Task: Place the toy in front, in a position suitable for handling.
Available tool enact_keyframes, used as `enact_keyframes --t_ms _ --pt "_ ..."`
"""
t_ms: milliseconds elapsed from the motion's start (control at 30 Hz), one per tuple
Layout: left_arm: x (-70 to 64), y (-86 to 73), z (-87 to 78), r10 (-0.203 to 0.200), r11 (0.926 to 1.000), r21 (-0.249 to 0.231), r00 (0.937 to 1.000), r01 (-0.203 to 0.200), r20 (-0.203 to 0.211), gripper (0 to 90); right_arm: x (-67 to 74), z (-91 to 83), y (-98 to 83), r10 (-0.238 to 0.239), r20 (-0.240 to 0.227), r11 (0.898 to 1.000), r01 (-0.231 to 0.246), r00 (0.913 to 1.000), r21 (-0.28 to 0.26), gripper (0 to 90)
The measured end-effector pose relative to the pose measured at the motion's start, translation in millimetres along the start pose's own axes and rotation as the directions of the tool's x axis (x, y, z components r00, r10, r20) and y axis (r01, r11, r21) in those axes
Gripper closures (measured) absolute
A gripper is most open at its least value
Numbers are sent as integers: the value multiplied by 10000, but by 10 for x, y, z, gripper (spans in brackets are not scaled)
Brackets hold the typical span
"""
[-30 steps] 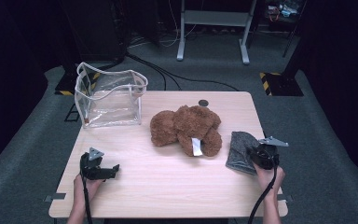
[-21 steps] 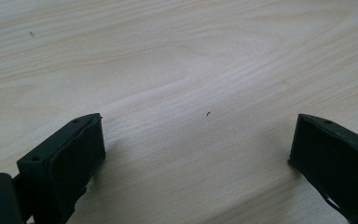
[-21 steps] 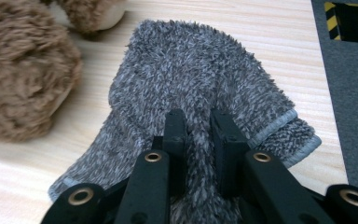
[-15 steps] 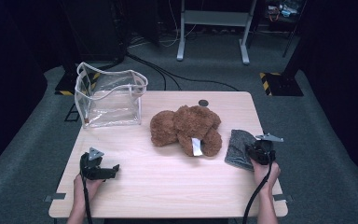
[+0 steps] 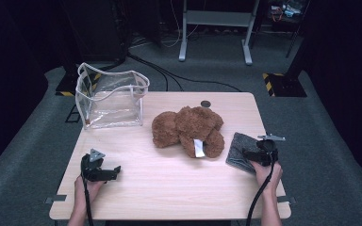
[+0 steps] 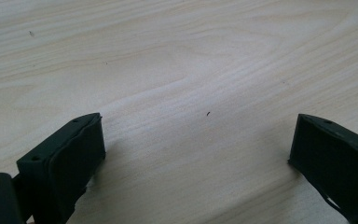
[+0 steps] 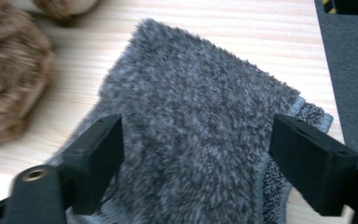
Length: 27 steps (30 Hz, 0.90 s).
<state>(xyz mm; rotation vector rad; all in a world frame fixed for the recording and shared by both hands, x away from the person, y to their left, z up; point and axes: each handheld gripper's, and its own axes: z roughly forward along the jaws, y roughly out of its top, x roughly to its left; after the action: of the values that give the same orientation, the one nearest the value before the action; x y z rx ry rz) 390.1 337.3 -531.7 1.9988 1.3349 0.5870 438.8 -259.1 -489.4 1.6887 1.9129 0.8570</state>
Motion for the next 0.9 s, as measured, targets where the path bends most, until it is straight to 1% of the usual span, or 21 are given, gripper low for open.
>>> enact_keyframes --t_ms 33,133,200,233,267,300,367,400,433,467,500,533,567,600,633,667,700,767,800,833,900 --pt "0 0 0 -8 10000 -5 10000 8 0 31 21 -21 12 62 -91 10000 -62 9999 53 145" --pt "0 0 0 -5 10000 -1 10000 5 1 31 77 -72 61 -214 -615 9997 221 9979 109 111" --pt "0 0 0 -6 10000 -1 10000 6 1 31 137 -87 112 -289 -1107 9992 318 9934 243 92" --pt "0 0 0 -6 10000 -1 10000 6 1 31 137 -87 112 -289 -1107 9992 318 9934 243 92" --pt "0 1 0 -9 10000 6 10000 9 12 31 164 -97 138 -448 -1253 9986 478 9911 206 76" --pt "0 1 -1 -13 10000 11 10000 13 9 31 251 -116 205 -630 -1628 9978 653 9847 89 59" --pt "0 1 -1 -14 10000 11 10000 14 8 31 326 -135 259 -726 -1833 9973 729 9804 -53 56" --pt "0 1 -1 -6 10000 12 10000 6 5 31 326 -135 259 -726 -1833 9973 729 9804 -53 56" --pt "1 2 -5 10 10000 60 10000 -10 21 31 414 -155 325 -928 -2061 9957 902 9741 -220 51" --pt "1 2 -5 10 10000 60 10000 -10 21 31 414 -155 325 -928 -2061 9957 902 9741 -220 51" --pt "1 2 -4 9 10000 58 10000 -9 4 31 508 -172 393 -1061 -2219 9943 1021 9693 -294 38" --pt "1 2 -4 9 10000 58 10000 -9 4 31 508 -172 393 -1061 -2219 9943 1021 9693 -294 38" --pt "2 2 -5 14 10000 64 10000 -14 21 31 591 -176 463 -1252 -2405 9921 1194 9625 -386 22" --pt "2 2 -5 14 10000 64 10000 -14 21 31 591 -176 463 -1252 -2405 9921 1194 9625 -386 22" --pt "2 2 -5 20 10000 59 10000 -20 22 31 662 -175 535 -1427 -2528 9897 1347 9569 -484 8" --pt "2 2 -5 20 10000 59 10000 -20 22 31 662 -175 535 -1427 -2528 9897 1347 9569 -484 8" --pt "2 2 -5 16 10000 64 10000 -16 19 31 724 -172 604 -1489 -2656 9888 1405 9525 -503 0" --pt "2 2 -5 14 10000 64 10000 -14 20 31 778 -166 671 -1579 -2795 9873 1471 9471 -593 0" --pt "2 2 -5 14 10000 64 10000 -14 20 31 778 -166 671 -1579 -2795 9873 1471 9471 -593 0" --pt "2 2 -5 12 10000 61 10000 -12 20 31 835 -156 745 -1651 -2960 9862 1545 9408 -588 0" --pt "1 2 -5 7 10000 61 10000 -7 21 31 878 -147 803 -1763 -2993 9843 1660 9377 -596 0"
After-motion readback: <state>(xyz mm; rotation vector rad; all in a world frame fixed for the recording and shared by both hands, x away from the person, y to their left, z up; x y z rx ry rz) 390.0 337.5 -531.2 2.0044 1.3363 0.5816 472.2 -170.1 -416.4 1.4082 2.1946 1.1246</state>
